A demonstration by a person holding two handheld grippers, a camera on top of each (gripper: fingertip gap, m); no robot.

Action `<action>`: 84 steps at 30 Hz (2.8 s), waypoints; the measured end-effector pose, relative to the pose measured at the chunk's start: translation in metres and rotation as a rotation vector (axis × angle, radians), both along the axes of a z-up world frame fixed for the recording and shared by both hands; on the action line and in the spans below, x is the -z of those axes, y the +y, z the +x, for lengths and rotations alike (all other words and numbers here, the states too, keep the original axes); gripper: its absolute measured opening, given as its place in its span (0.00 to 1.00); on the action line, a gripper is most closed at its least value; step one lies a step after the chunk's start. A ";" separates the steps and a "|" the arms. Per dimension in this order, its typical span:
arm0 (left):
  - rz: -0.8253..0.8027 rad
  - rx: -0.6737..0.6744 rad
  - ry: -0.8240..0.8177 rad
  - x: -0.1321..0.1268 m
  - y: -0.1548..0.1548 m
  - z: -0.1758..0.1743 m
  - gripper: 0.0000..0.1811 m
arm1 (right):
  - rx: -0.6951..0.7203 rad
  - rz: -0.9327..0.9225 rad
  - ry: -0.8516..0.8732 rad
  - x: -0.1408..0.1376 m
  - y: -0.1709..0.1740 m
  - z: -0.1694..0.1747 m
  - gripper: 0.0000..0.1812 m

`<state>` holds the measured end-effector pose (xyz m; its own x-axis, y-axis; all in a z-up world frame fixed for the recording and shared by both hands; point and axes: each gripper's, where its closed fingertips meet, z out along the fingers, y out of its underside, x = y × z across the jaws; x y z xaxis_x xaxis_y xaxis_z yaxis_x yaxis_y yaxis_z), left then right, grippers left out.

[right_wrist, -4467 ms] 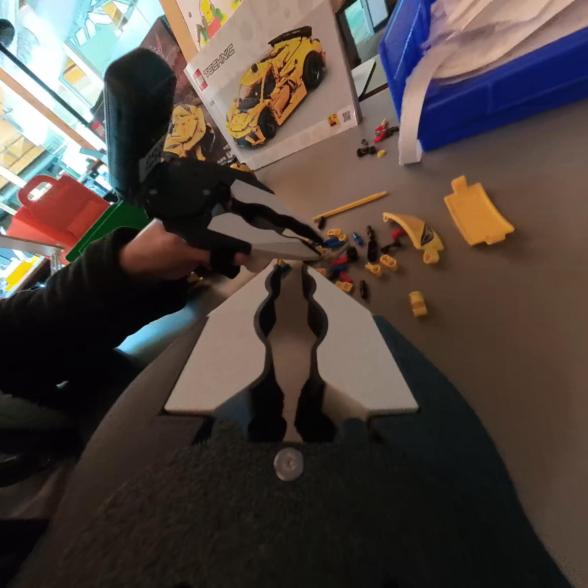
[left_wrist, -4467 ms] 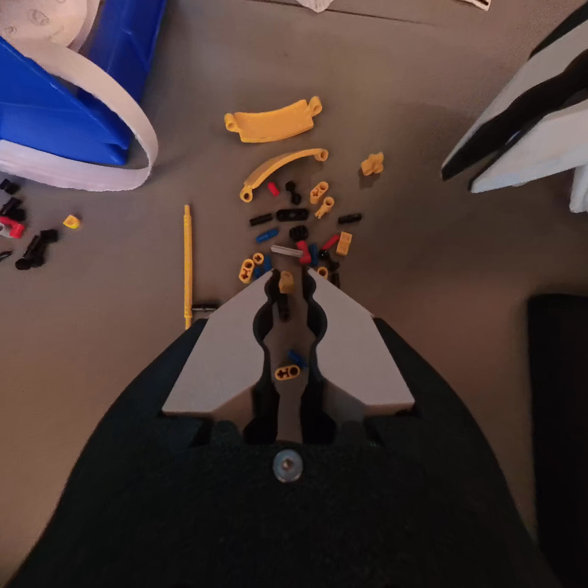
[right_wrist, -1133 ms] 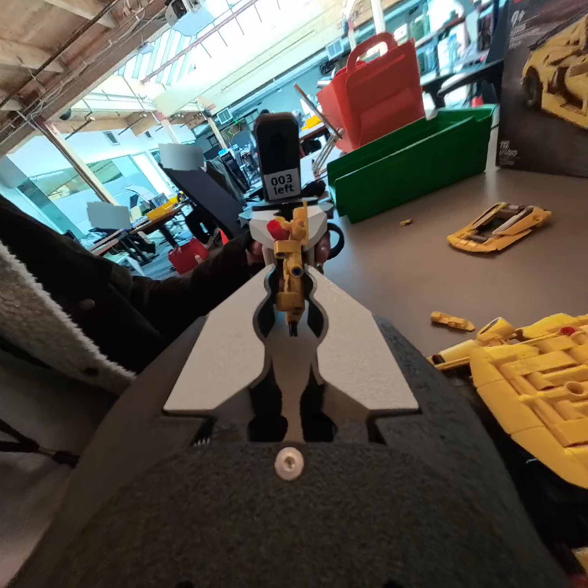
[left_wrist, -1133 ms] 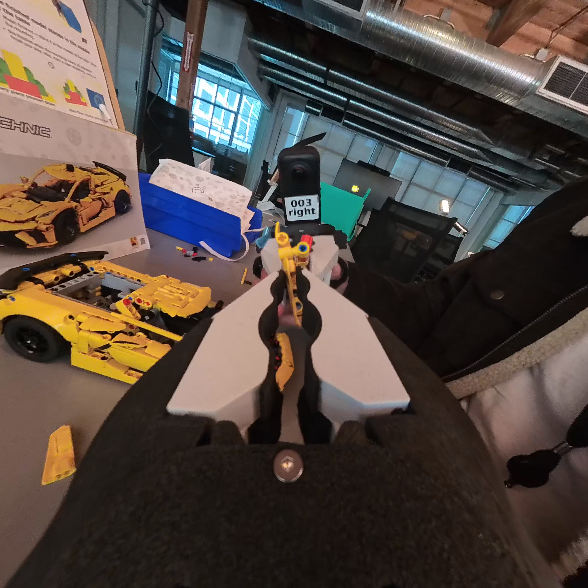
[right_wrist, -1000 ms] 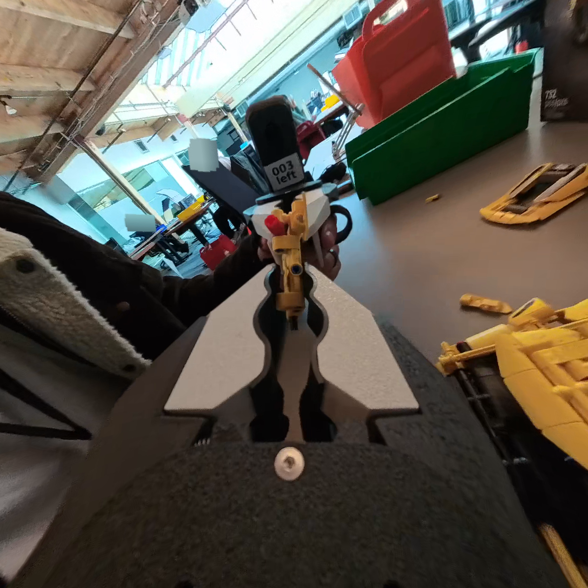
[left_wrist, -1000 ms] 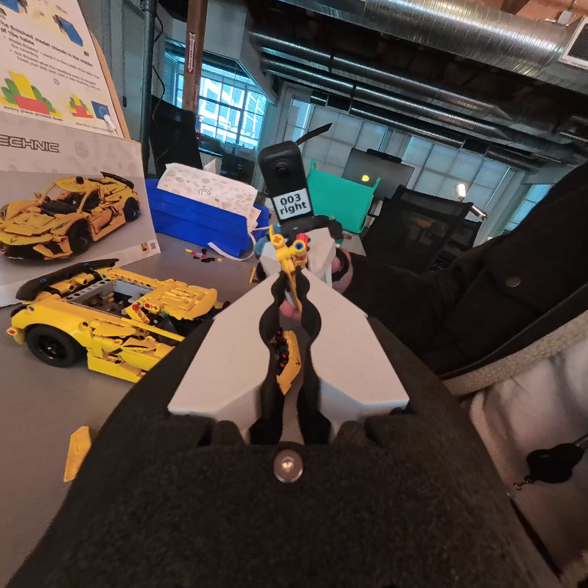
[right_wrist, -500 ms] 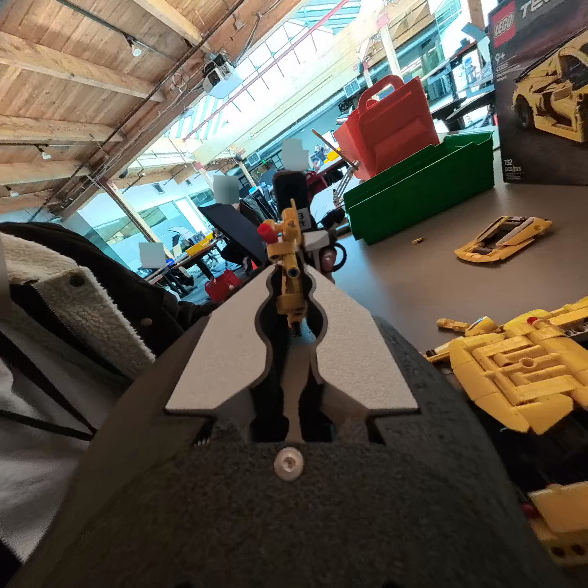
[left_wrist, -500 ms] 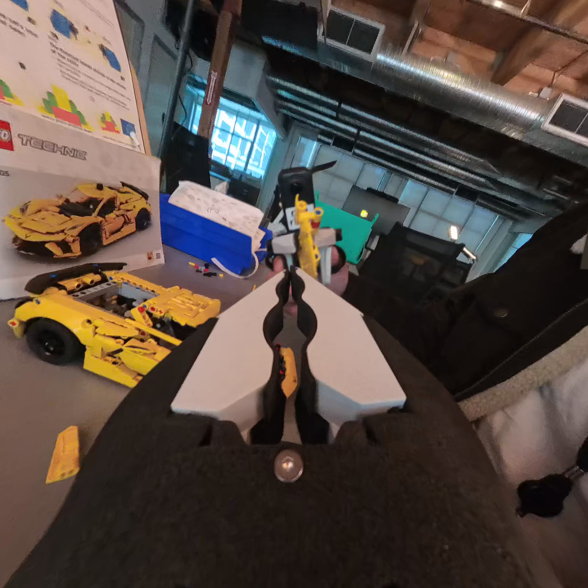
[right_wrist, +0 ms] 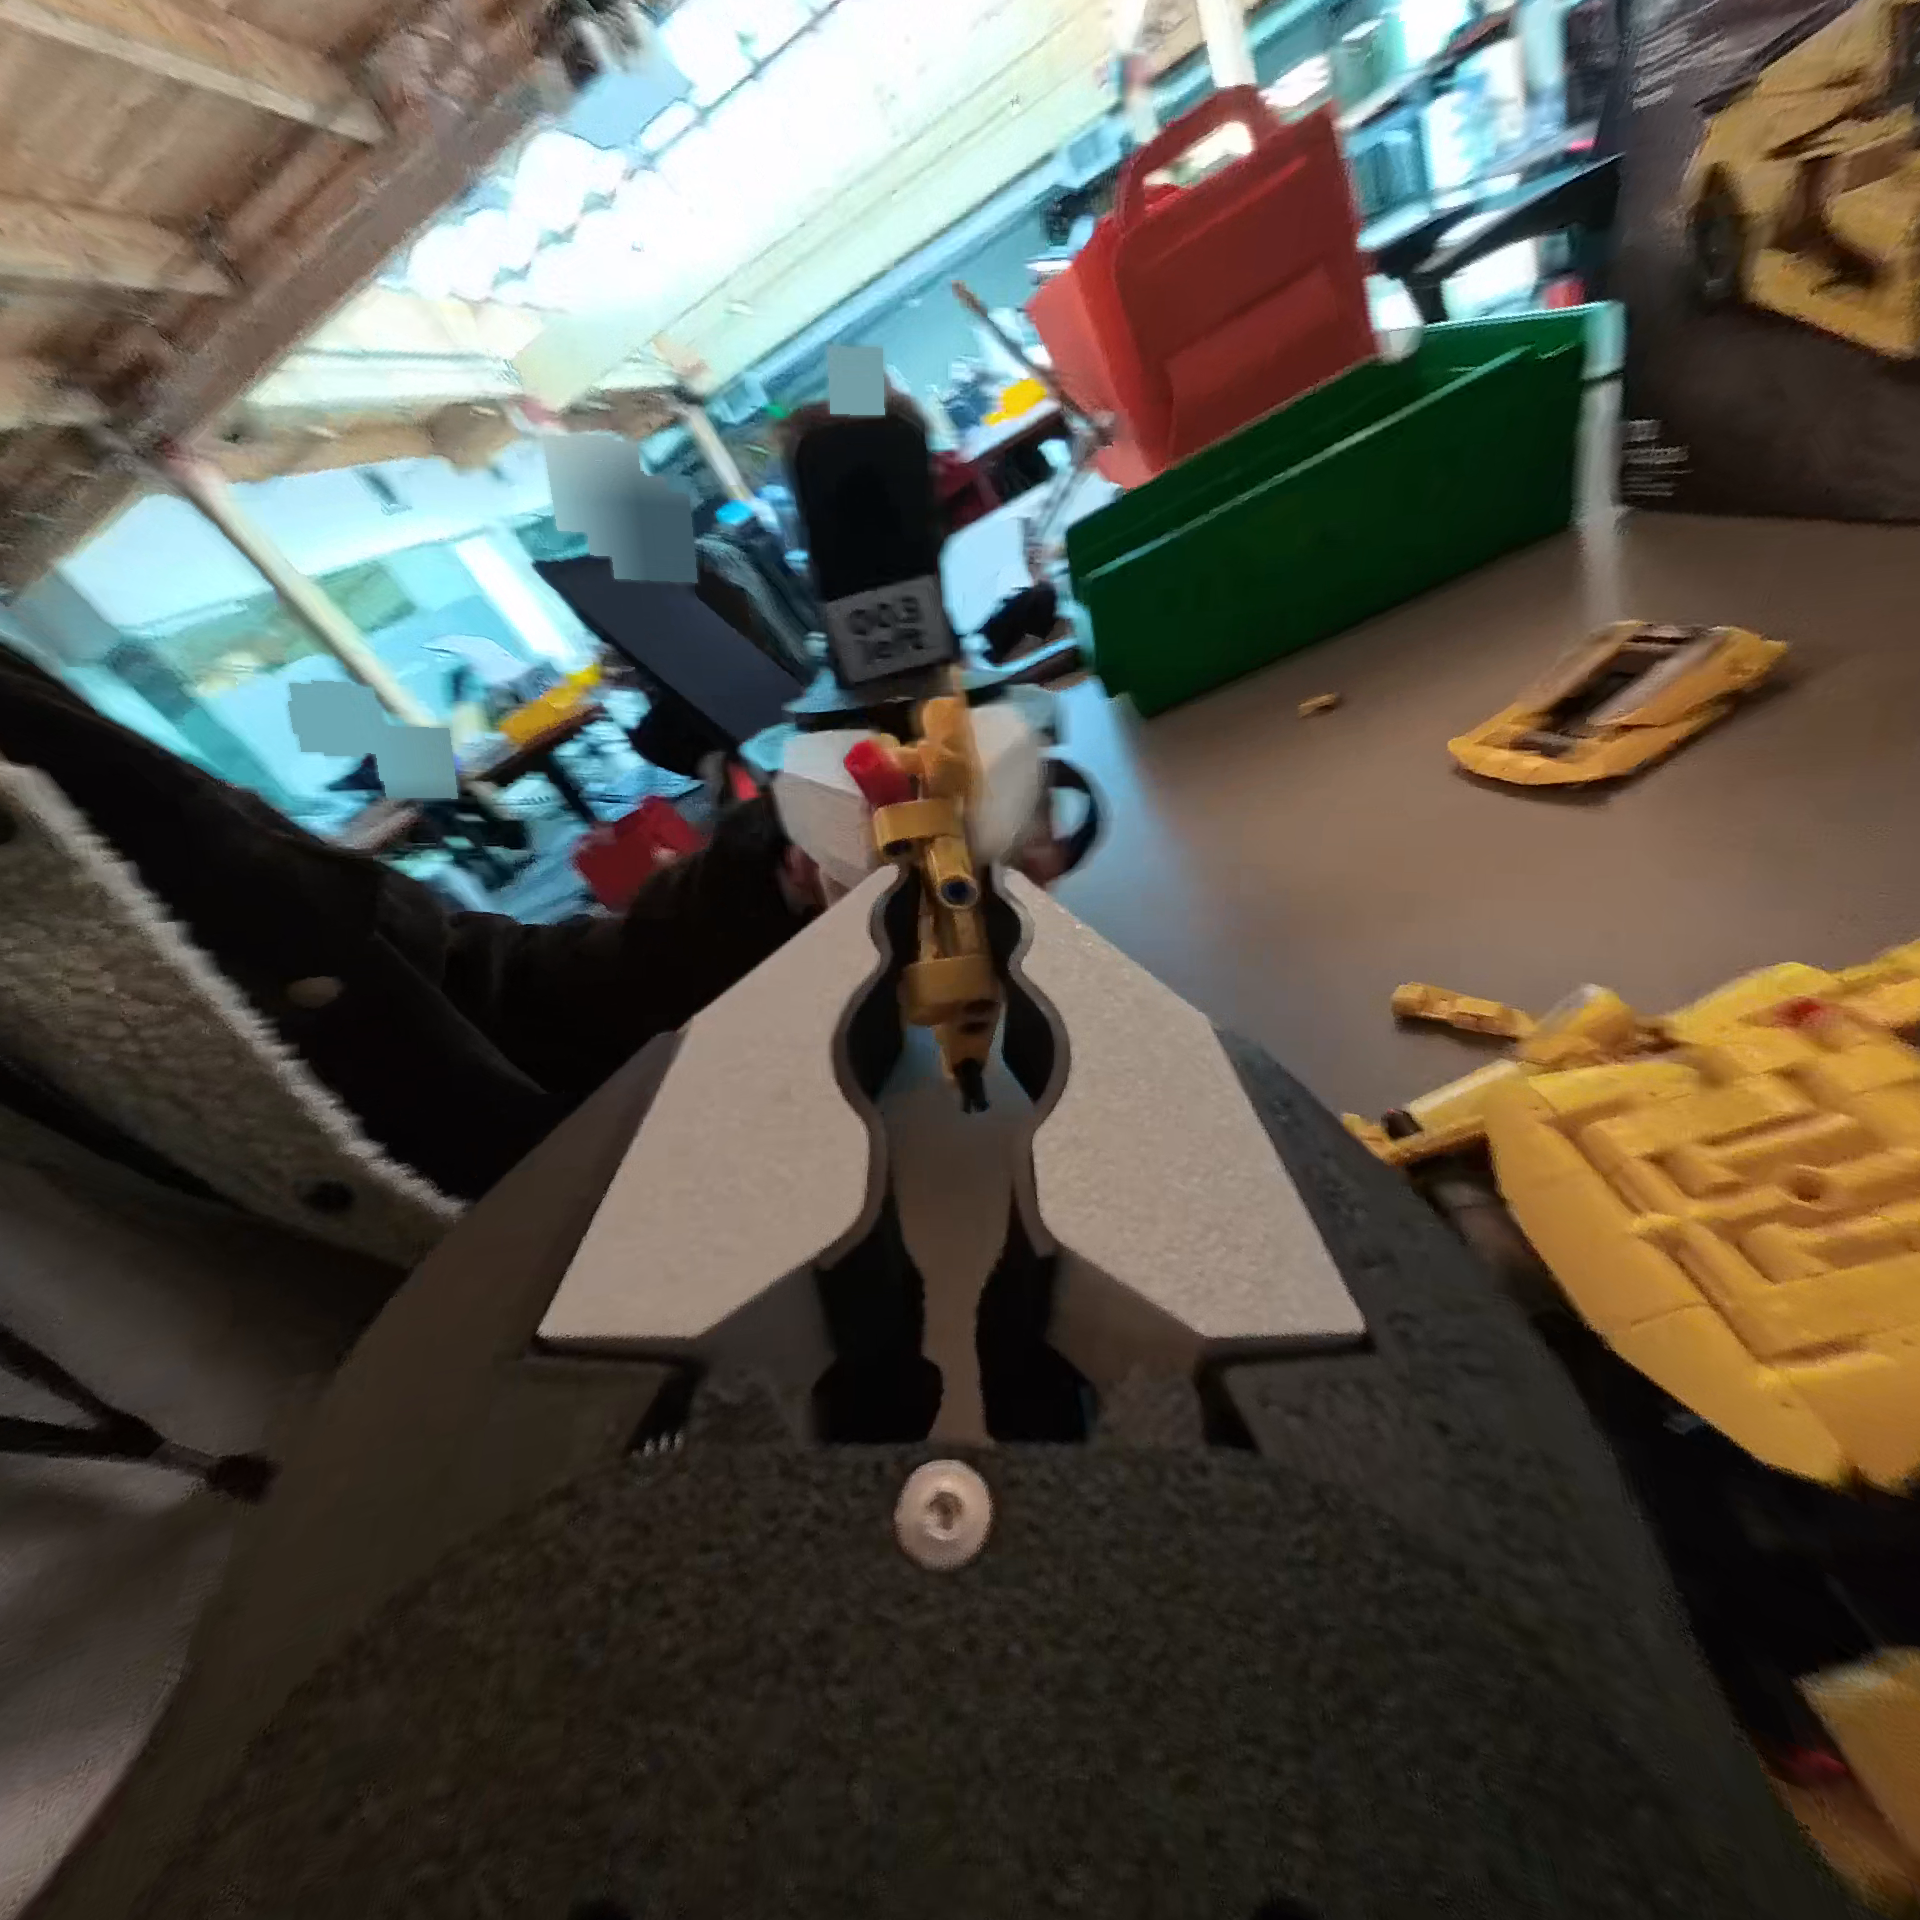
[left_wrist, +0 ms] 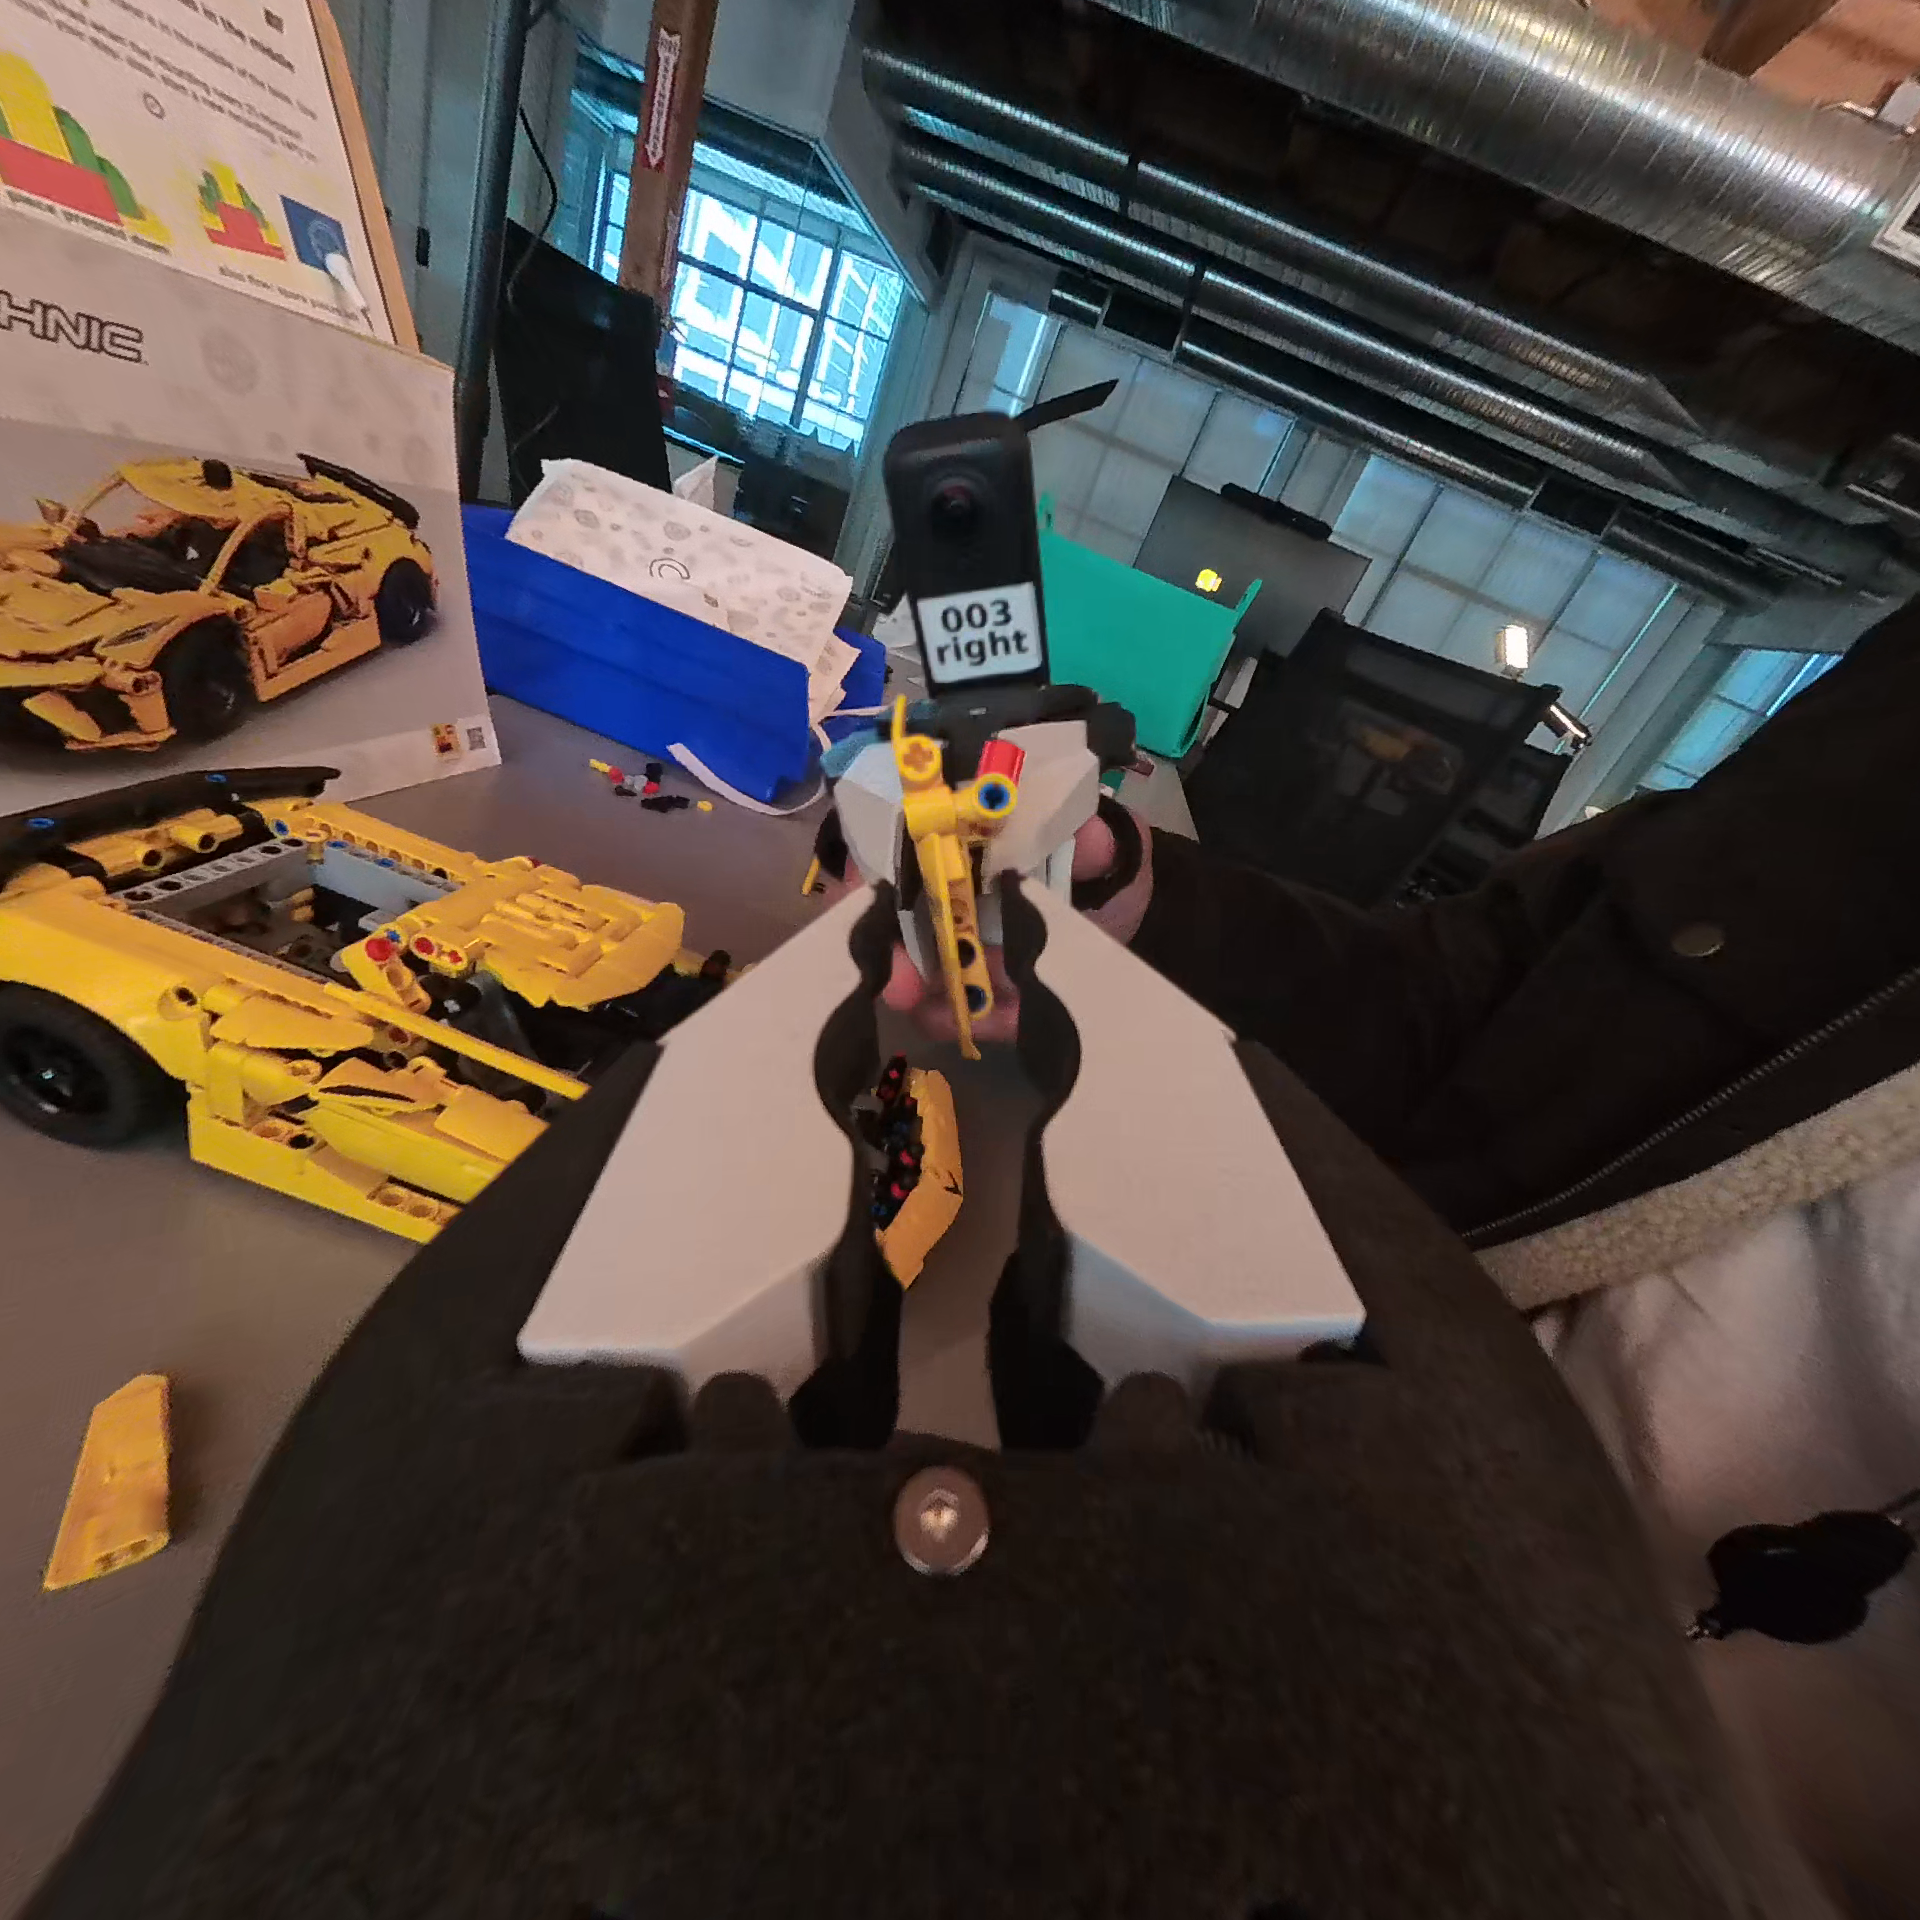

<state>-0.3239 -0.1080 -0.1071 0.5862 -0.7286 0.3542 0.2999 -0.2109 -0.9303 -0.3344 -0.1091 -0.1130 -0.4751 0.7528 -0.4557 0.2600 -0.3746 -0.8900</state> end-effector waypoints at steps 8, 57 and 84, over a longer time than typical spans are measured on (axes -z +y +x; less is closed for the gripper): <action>-0.019 0.002 -0.235 -0.016 -0.001 -0.028 0.04 | 0.287 0.591 0.222 -0.009 0.019 0.008 0.11; 0.042 -0.038 -0.433 -0.033 -0.003 -0.014 0.03 | 0.097 0.014 0.140 -0.023 -0.002 0.002 0.01; -0.408 -0.210 -0.087 0.062 -0.006 -0.046 0.03 | -0.016 0.389 -0.251 0.072 -0.027 0.079 0.02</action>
<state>-0.3694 -0.1143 -0.1687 0.6619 -0.3882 0.6412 0.4485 -0.4803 -0.7538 -0.2555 -0.1359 -0.1849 -0.3990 0.8840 -0.2435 0.4889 -0.0196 -0.8721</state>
